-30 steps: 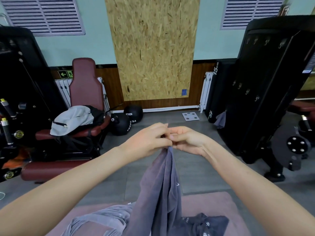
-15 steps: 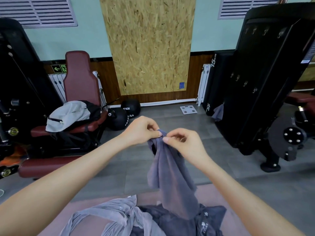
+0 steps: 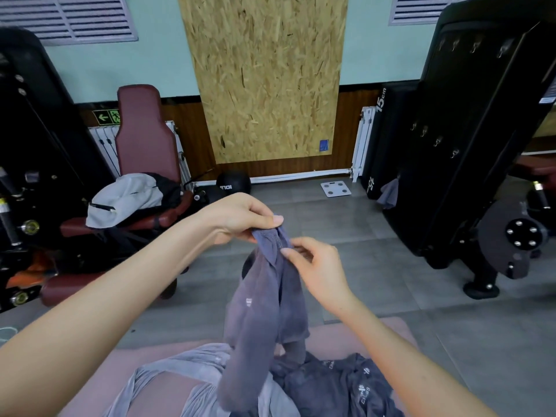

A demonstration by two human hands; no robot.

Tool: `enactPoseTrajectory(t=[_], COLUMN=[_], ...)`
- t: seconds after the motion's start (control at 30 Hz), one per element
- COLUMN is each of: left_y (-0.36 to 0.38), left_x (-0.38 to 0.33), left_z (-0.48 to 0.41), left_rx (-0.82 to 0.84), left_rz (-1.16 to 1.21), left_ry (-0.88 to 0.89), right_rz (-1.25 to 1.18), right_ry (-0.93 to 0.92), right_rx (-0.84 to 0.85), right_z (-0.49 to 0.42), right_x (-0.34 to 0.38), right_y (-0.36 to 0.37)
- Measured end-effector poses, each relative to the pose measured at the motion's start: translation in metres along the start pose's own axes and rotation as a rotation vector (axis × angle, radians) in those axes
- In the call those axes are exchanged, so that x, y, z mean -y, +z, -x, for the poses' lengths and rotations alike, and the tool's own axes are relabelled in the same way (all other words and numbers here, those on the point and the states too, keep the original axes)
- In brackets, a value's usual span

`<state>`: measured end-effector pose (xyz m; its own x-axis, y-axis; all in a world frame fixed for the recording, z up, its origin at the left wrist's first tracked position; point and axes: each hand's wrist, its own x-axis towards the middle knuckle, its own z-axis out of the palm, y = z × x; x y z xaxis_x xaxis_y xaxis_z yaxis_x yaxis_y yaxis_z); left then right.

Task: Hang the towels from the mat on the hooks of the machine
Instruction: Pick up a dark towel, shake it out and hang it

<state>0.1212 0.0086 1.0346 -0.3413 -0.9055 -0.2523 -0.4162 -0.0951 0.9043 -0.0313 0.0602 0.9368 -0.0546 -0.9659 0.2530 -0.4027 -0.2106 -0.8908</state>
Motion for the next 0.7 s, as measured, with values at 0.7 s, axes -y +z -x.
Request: enactPoseTrajectory(t=[0.7], left_y=[0.027], left_x=[0.042], left_z=[0.015], left_rx=[-0.189], left_rz=[-0.327], left_ry=[0.262], right_rz=[0.407], right_ry=[-0.259], right_rx=[0.31], right_z=[-0.023], right_x=[0.029], right_y=[-0.058])
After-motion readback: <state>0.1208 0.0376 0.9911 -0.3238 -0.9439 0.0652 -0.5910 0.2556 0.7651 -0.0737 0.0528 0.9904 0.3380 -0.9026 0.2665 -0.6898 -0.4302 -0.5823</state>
